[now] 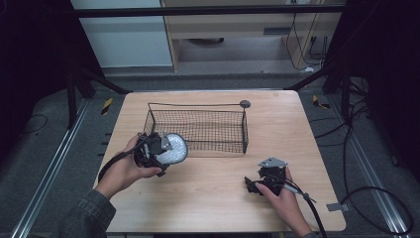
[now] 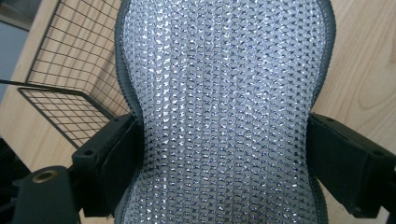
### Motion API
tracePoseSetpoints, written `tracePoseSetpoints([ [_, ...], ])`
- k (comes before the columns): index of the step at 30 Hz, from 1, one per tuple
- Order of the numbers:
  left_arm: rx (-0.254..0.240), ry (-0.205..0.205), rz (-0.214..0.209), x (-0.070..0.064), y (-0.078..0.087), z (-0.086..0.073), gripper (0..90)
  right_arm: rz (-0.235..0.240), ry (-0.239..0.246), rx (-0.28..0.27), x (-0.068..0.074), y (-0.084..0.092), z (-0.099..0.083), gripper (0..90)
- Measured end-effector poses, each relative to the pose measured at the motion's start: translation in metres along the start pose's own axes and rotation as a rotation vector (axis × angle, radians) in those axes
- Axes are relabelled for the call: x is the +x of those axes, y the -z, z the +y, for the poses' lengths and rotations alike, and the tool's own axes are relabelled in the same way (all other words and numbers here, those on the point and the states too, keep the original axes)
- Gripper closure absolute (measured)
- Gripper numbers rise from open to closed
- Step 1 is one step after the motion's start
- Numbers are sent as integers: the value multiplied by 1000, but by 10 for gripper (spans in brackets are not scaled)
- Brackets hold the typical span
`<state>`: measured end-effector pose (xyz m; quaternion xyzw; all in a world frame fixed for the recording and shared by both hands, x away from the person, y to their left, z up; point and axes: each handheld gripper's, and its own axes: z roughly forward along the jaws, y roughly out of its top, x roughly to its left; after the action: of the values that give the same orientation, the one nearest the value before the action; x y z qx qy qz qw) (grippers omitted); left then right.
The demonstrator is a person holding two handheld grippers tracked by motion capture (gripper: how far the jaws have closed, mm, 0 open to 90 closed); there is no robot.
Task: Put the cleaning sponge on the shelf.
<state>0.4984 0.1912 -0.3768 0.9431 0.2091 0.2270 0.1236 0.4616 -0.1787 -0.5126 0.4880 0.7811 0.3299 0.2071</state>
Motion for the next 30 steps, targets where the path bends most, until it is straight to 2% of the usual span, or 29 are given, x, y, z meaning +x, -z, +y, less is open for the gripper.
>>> tracePoseSetpoints([
  [8,-2,-26,27,12,7,10,127,0,0,0,0,0,0,4],
  [16,-19,-46,68,35,17,19,127,-2,0,-3,0,0,0,4],
  [21,-5,-68,98,49,18,25,128,-2,-1,-2,0,0,0,4],
  [30,-9,-76,103,54,12,31,127,-2,-2,-4,0,-1,0,4],
])
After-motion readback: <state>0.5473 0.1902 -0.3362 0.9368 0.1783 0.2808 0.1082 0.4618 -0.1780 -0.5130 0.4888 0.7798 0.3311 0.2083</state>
